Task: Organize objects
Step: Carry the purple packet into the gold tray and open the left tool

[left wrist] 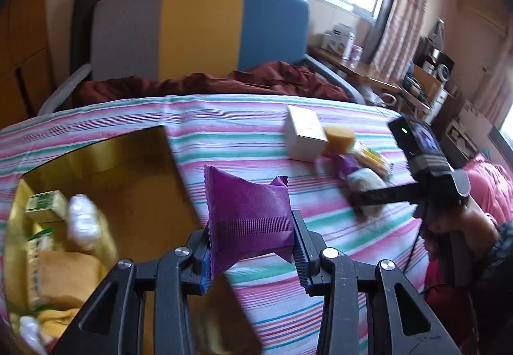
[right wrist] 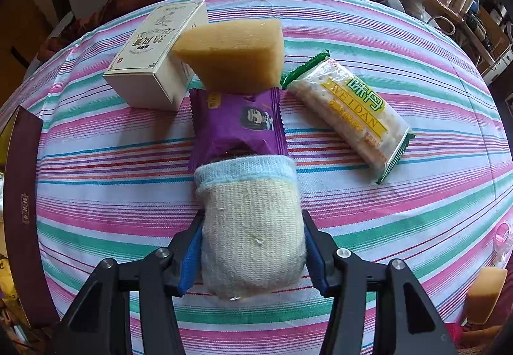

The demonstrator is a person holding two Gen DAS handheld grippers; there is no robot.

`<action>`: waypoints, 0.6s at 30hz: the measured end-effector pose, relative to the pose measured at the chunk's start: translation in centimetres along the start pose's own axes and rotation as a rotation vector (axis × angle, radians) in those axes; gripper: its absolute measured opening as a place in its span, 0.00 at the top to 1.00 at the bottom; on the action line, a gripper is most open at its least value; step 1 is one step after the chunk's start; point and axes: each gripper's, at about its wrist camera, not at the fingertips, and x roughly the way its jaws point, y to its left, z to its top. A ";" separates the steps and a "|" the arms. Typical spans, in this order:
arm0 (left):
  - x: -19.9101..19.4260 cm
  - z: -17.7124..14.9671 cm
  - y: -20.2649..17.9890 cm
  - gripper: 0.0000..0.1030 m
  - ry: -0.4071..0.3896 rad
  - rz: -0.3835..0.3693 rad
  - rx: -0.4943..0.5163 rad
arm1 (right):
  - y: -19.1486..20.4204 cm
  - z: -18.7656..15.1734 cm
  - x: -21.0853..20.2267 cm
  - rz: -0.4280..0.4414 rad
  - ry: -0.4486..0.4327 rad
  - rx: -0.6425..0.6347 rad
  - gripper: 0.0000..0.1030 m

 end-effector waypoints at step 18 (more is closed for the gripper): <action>5.5 3.5 17.2 0.59 0.129 0.223 -0.204 | 1.0 -0.8 0.4 -0.025 -0.007 -0.023 0.46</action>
